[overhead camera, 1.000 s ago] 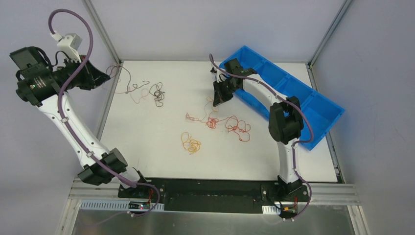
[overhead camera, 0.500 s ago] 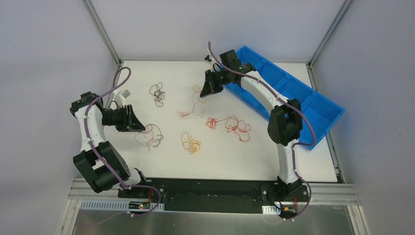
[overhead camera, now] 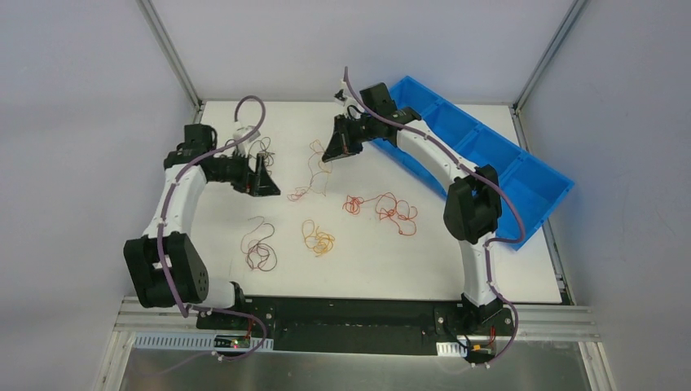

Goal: Untangle the cables

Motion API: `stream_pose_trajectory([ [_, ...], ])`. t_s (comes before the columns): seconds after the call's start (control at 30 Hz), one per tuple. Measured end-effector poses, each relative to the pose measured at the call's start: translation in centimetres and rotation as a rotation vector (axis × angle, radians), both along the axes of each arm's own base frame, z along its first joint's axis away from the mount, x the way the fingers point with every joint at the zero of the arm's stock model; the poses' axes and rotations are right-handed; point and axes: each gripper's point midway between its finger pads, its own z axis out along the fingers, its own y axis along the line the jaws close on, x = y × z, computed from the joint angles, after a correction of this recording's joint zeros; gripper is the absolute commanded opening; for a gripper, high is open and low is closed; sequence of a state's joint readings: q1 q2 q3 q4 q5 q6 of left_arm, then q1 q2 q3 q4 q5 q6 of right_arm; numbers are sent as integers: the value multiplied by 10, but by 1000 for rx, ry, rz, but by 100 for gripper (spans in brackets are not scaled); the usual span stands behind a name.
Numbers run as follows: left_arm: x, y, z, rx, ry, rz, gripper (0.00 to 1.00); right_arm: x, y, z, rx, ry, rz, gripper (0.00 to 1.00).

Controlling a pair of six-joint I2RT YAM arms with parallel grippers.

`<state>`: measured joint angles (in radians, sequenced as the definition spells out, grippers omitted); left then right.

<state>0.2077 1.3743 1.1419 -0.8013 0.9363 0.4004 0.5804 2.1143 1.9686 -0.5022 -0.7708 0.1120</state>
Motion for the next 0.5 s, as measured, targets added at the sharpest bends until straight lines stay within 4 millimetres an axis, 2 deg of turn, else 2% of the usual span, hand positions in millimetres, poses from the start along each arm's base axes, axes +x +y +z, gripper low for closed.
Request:
stream_pose_trajectory([
  [0.2, 45, -59, -7, -5, -133, -143, 83, -12, 1, -8, 10, 39, 28, 0],
  [0.33, 73, -90, -12, 13, -199, -195, 80, -23, 0, -11, 12, 66, 50, 0],
  [0.4, 88, -103, -12, 22, -224, -212, 75, -28, -1, -9, 18, 73, 61, 0],
  [0.43, 92, -109, -12, 21, -232, -220, 69, -30, -2, -7, 22, 74, 65, 0],
  [0.47, 96, -114, -12, 23, -241, -228, 59, -32, -3, -5, 25, 74, 68, 0],
  [0.5, 99, -118, -12, 23, -244, -236, 44, -33, -3, -2, 30, 71, 69, 0],
])
